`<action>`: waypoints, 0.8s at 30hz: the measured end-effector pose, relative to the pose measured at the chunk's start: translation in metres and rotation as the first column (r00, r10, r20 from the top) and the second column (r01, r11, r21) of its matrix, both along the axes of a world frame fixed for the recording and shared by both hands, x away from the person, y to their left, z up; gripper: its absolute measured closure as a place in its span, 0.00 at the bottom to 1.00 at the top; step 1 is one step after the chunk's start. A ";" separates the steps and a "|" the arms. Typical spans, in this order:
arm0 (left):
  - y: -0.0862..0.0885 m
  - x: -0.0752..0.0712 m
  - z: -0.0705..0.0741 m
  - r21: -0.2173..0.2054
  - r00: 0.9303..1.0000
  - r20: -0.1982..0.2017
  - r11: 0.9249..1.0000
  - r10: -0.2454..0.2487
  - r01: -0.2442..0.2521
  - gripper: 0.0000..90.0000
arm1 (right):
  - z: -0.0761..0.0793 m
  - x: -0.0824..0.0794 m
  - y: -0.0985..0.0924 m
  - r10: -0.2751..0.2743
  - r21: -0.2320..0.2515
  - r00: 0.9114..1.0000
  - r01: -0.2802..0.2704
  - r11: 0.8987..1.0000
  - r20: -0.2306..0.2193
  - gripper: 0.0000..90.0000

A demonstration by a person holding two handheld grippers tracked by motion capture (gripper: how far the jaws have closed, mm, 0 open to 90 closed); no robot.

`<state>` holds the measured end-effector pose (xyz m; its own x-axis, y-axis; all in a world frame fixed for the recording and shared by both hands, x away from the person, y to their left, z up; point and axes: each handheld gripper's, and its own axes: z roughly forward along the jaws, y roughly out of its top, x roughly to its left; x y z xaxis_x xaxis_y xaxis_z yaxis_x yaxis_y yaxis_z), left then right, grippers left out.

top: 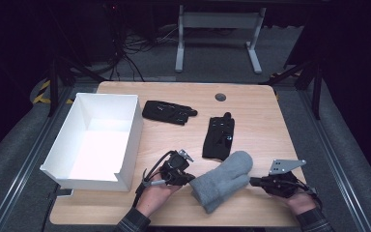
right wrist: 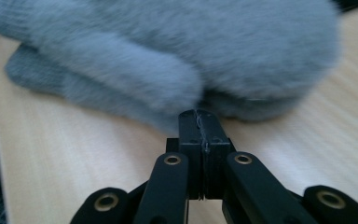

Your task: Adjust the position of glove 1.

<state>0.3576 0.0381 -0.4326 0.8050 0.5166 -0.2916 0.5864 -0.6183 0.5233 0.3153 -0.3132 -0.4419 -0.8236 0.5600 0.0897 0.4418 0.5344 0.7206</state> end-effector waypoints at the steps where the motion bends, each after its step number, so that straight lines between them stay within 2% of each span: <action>1: 0.000 -0.001 -0.001 -0.006 1.000 -0.004 1.000 0.002 -0.002 1.00 | -0.001 -0.001 0.002 0.014 0.002 1.000 -0.014 1.000 -0.007 1.00; 4: -0.001 -0.003 -0.001 -0.012 1.000 -0.012 1.000 -0.008 0.008 1.00 | -0.003 -0.005 0.013 0.073 0.010 0.997 -0.073 0.997 -0.031 1.00; 7: -0.003 -0.003 -0.002 -0.021 1.000 -0.026 1.000 -0.011 0.010 1.00 | -0.002 -0.006 0.022 0.109 0.033 0.993 -0.108 0.994 -0.037 1.00; 8: -0.003 -0.003 -0.002 -0.020 0.999 -0.030 1.000 -0.014 0.014 1.00 | -0.002 -0.006 0.026 0.121 0.027 0.992 -0.120 0.992 -0.030 1.00; 13: -0.007 -0.005 0.002 -0.065 0.998 -0.052 0.997 -0.040 0.037 1.00 | 0.002 -0.003 0.030 0.114 0.071 0.993 -0.113 0.991 -0.010 1.00; 16: -0.011 -0.007 0.004 -0.077 0.997 -0.049 0.996 -0.055 0.051 1.00 | 0.006 -0.003 0.029 0.111 0.102 0.994 -0.111 0.989 -0.001 1.00; 19: -0.014 -0.008 0.004 -0.075 0.997 -0.045 0.996 -0.060 0.057 1.00 | 0.007 -0.004 0.029 0.113 0.098 0.994 -0.113 0.989 0.002 1.00; 22: -0.013 -0.006 0.003 -0.068 0.998 -0.038 0.996 -0.056 0.053 0.99 | 0.004 -0.004 0.027 0.108 0.063 0.994 -0.108 0.992 -0.001 1.00; 24: -0.013 -0.006 0.005 -0.075 0.999 -0.023 0.996 -0.048 0.046 0.94 | 0.004 -0.004 0.022 0.093 0.057 0.996 -0.094 0.994 0.006 0.97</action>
